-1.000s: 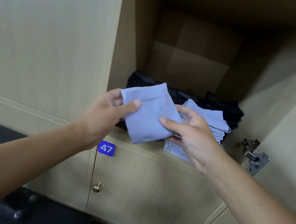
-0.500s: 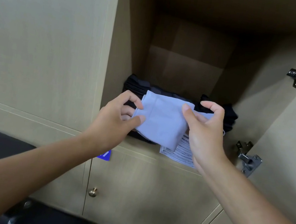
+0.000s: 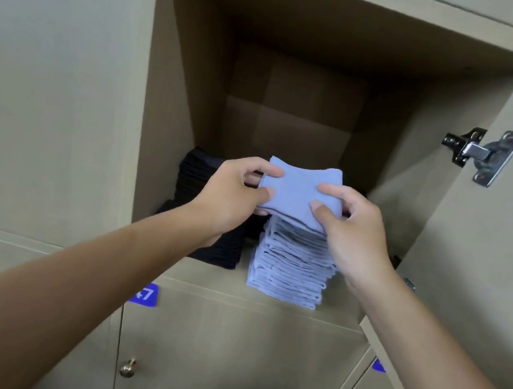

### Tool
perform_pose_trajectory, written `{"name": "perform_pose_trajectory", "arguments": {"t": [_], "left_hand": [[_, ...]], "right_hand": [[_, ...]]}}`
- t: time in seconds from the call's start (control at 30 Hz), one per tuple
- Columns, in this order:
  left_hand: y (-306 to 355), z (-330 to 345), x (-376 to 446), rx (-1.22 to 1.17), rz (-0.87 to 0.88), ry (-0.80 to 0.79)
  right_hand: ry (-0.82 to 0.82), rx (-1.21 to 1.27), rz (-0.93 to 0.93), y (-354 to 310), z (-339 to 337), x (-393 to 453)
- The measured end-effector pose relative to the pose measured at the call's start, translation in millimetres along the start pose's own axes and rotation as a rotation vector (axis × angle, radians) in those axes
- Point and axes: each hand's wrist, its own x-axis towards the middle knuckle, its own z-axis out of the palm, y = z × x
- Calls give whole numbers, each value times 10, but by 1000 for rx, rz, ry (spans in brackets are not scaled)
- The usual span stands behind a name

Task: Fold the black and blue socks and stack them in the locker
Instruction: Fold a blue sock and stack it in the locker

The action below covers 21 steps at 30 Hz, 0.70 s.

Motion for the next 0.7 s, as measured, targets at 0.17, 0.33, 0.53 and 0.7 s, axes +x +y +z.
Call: {"name": "perform_pose_trajectory", "arguments": {"t": [0.17, 0.33, 0.53, 0.7], "left_hand": [[-92, 191, 305, -24, -48, -9], [-207, 304, 496, 4, -98, -12], [-362, 363, 622, 66, -115, -33], [-466, 365, 657, 246, -88, -44]], "right_hand": [[52, -130, -5, 163, -148, 218], [63, -173, 20, 326, -185, 399], [53, -291, 37, 512, -202, 478], [44, -362, 34, 563, -199, 453]]}}
